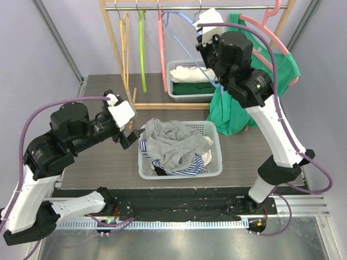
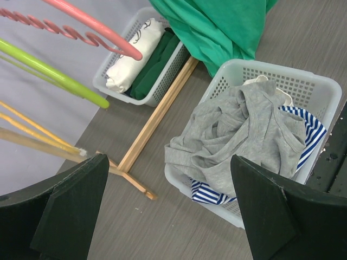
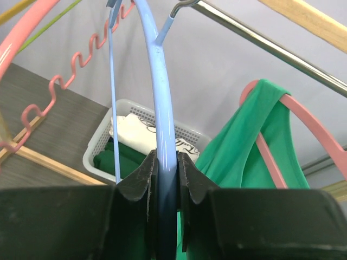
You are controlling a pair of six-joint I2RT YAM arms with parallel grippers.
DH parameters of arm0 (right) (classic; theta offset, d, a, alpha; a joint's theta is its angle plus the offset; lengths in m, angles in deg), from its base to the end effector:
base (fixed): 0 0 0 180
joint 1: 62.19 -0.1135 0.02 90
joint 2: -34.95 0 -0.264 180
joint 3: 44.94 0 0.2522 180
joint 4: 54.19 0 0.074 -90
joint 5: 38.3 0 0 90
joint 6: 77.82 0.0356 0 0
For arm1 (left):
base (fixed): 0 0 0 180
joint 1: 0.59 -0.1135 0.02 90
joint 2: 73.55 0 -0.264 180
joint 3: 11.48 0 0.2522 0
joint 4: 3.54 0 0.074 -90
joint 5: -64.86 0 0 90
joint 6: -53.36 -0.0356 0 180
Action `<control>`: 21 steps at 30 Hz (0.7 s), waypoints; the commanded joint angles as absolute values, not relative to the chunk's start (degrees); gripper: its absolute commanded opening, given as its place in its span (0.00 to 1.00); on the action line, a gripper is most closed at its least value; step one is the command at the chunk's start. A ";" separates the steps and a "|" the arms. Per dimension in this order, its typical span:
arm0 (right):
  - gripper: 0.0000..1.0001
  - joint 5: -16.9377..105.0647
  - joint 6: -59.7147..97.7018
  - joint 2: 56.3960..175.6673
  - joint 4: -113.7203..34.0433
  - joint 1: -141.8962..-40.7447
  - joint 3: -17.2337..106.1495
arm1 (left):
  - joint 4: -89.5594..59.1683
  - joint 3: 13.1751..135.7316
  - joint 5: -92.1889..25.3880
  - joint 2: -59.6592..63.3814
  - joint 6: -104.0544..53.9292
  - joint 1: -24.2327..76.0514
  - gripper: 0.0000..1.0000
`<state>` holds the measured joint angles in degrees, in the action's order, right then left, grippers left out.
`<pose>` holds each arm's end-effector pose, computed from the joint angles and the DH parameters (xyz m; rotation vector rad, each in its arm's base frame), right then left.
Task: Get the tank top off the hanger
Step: Place the hanger at the clothesline.
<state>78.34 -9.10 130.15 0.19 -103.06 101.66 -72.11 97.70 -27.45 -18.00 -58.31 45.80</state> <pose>0.2426 0.1888 0.5680 -0.5111 1.5356 -0.1134 0.0859 -0.0923 0.5060 1.0559 1.5126 -0.3396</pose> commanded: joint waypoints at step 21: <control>0.01 82.73 -14.28 138.04 -10.20 -101.40 110.24 | -72.14 98.00 -26.90 -20.11 -56.95 45.82 1.00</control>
